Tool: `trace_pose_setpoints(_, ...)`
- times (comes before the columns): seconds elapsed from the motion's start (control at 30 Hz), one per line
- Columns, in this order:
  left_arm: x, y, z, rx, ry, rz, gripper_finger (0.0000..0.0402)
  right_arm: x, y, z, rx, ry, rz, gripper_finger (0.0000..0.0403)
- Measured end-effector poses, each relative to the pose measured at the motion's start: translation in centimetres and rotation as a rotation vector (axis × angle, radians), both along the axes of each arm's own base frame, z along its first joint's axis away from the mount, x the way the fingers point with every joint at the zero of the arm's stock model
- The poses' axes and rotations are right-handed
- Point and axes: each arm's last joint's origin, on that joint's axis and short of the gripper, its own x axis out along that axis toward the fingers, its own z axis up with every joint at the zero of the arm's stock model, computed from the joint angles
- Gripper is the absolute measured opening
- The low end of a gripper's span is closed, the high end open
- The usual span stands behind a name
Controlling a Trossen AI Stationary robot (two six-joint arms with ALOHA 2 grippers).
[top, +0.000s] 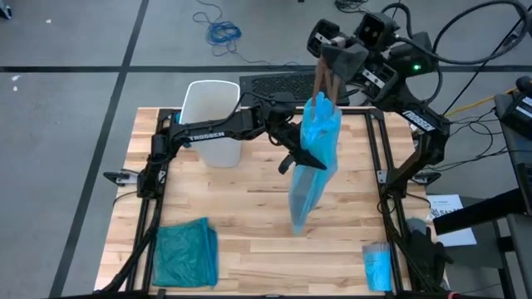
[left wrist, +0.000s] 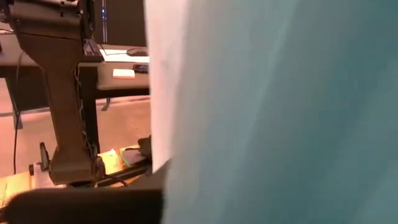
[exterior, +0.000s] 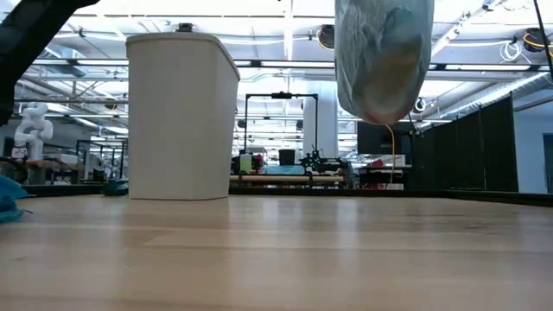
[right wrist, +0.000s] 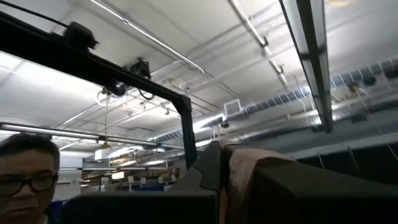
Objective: Place trash/remove bag and relplace
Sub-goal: Close the blue trash bag
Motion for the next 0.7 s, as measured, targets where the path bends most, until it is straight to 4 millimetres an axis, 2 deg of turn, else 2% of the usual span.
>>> trace_pose_setpoints(0.1, 0.0, 0.0, 0.0, 0.002, -0.002, -0.001, 0.0046, -0.9, 0.6, 0.6, -0.036, -0.104, 0.025, 0.0000)
trace_pose_setpoints(0.17, 0.0, 0.0, 0.0, 0.004, -0.004, -0.001, 0.0033, -1.3, 0.8, 0.8, -0.037, -0.089, 0.036, 0.0000)
trace_pose_setpoints(0.4, 0.0, 0.0, 0.0, 0.004, 0.003, -0.002, 0.0026, 0.1, 0.3, 0.0, -0.002, 0.007, 0.010, 0.0000)
trace_pose_setpoints(0.6, -0.1, -0.1, -0.4, 0.017, 0.030, -0.004, 0.0025, -0.2, 0.4, 0.2, -0.018, -0.028, 0.006, 0.0000)
trace_pose_setpoints(0.7, -0.2, -0.1, -0.7, 0.029, 0.048, -0.008, 0.0009, -0.5, 0.7, 0.4, -0.029, -0.056, 0.017, 0.0000)
